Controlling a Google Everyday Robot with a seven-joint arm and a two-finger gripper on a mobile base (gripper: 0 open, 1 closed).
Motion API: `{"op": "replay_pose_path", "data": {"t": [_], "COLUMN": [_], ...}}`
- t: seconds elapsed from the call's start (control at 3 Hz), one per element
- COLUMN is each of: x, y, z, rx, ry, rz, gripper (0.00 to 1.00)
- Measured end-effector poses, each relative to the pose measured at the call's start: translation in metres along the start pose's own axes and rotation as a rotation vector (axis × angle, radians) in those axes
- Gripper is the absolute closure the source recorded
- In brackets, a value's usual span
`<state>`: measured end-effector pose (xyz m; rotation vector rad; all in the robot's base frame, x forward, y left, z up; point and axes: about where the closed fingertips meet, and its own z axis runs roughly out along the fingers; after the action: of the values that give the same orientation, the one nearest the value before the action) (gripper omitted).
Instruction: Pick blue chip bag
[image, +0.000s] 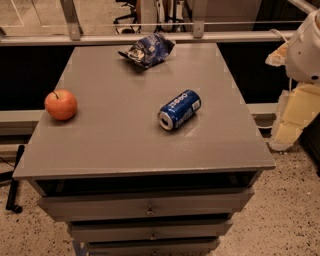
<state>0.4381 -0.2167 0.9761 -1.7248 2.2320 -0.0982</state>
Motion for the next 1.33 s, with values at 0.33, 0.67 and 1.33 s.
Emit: {"op": "replay_pose_path", "data": {"t": [0.33, 0.67, 1.33], "x": [0.0, -0.005, -0.078], "y": [0.0, -0.004, -0.083], "z": [0.0, 0.004, 0.052], "rx": [0.0, 0.01, 0.073], "ry": [0.0, -0.037, -0.335], "rz": [0.0, -0.024, -0.091], "gripper": [0.0, 0.0, 0.0]}}
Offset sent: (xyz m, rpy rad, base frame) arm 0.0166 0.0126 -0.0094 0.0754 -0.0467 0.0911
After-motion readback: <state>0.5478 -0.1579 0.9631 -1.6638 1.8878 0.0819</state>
